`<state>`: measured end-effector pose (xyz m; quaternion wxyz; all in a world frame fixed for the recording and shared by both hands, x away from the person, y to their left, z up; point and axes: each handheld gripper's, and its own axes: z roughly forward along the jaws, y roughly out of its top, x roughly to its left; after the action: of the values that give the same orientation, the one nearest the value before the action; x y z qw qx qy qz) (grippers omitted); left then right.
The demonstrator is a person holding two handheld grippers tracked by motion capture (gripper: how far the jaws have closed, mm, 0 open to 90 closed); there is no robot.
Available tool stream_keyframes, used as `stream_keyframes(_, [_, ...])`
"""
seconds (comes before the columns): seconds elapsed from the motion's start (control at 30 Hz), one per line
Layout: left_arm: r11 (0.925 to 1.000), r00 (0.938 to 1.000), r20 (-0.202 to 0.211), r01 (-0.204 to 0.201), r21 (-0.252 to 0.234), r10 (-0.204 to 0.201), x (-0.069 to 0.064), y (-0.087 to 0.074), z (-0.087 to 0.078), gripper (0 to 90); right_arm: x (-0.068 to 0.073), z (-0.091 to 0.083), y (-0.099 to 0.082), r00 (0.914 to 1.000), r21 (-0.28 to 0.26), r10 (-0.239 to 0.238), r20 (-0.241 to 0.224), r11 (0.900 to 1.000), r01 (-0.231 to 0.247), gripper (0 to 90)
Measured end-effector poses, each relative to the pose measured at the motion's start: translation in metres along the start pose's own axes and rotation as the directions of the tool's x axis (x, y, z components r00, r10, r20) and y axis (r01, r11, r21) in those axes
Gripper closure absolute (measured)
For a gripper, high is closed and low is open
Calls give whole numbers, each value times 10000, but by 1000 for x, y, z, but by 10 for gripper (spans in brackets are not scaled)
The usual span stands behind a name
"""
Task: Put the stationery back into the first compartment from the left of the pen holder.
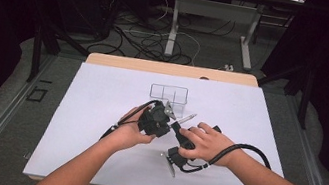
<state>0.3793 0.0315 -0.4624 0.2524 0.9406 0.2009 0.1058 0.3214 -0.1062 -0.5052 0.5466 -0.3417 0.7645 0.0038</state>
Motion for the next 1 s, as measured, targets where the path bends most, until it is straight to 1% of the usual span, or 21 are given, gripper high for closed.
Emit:
stream_keyframes(0.1, [9999, 10000, -14, 93, -74, -93, 2, -1, 0, 798, -2, 0, -1, 10000, 14, -53, -23, 10000, 53, 789])
stream_keyframes(0.13, [9996, 9997, -9, 223, -148, -224, 2, -1, 0, 798, -2, 0, -1, 10000, 28, -40, -17, 10000, 40, 768])
stream_keyframes(0.2, [9993, 9994, 10, 333, -170, -333, 4, -2, 0, 799, -3, 0, -3, 10000, -6, 52, 24, 10000, -52, 738])
stream_keyframes(0.23, [9992, 9993, 36, 374, -147, -374, 6, -3, -1, 799, -4, 0, -4, 9999, 33, 19, 106, 10000, -19, 710])
stream_keyframes(0.27, [9986, 9988, 39, 479, -212, -478, 6, -4, -1, 799, -5, 0, -5, 10000, 30, 69, 45, 10000, -69, 686])
stream_keyframes(0.3, [9984, 9987, 6, 500, -260, -501, 7, -5, -1, 799, -5, 1, -7, 9998, -73, 192, 99, 9998, -192, 663])
stream_keyframes(0.4, [9966, 9975, 9, 709, -409, -709, 10, -7, -1, 798, -8, 0, -10, 9998, -120, 205, 70, 9997, -204, 601])
stream_keyframes(0.47, [9956, 9965, -11, 829, -449, -830, 12, -8, -1, 798, -9, 0, -12, 9988, -279, 480, 12, 9985, -479, 570])
stream_keyframes(0.5, [9950, 9960, -4, 895, -441, -896, 14, -9, -2, 798, -10, 0, -13, 9982, -348, 601, 61, 9976, -598, 540])
stream_keyframes(0.53, [9939, 9952, -27, 976, -518, -978, 14, -10, -2, 798, -10, 0, -14, 9988, -455, 461, 188, 9979, -452, 521])
stream_keyframes(0.57, [9929, 9945, -28, 1041, -583, -1044, 16, -11, -2, 798, -10, 0, -15, 9988, -539, 433, 230, 9977, -420, 519])
stream_keyframes(0.6, [9910, 9931, 1, 1173, -638, -1175, 16, -12, -3, 799, -10, -1, -16, 9980, -613, 585, 234, 9965, -570, 506])
stream_keyframes(0.63, [9902, 9926, -24, 1213, -691, -1218, 17, -12, -3, 798, -10, -2, -17, 9964, -679, 804, 280, 9946, -784, 475])
stream_keyframes(0.67, [9892, 9923, -58, 1226, -799, -1234, 18, -13, -4, 798, -9, -2, -17, 9923, -786, 1180, 375, 9903, -1148, 460])
stream_keyframes(0.73, [9850, 9896, -57, 1423, -972, -1435, 20, -15, -6, 798, -10, -4, -19, 9886, -820, 1430, 463, 9869, -1389, 453])
stream_keyframes(0.77, [9817, 9875, -115, 1550, -1106, -1572, 20, -15, -6, 798, -11, -6, -20, 9875, -751, 1497, 497, 9865, -1458, 438])
stream_keyframes(0.8, [9799, 9868, -128, 1587, -1205, -1614, 22, -16, -7, 798, -10, -7, -21, 9834, -725, 1738, 519, 9828, -1699, 434])
stream_keyframes(0.87, [9763, 9849, -129, 1696, -1347, -1729, 24, -18, -9, 798, -11, -8, -22, 9786, -613, 1993, 513, 9787, -1961, 427])
stream_keyframes(0.93, [9706, 9817, -72, 1873, -1512, -1905, 27, -20, -10, 799, -11, -10, -24, 9715, -596, 2316, 507, 9717, -2286, 424])
stream_keyframes(0.97, [9682, 9797, -24, 1976, -1533, -2003, 29, -21, -12, 799, -11, -10, -25, 9631, -668, 2629, 576, 9635, -2591, 416])
stream_keyframes(1.0, [9641, 9782, -45, 2041, -1697, -2078, 31, -22, -12, 799, -12, -11, -26, 9563, -708, 2893, 417, 9556, -2860, 407])
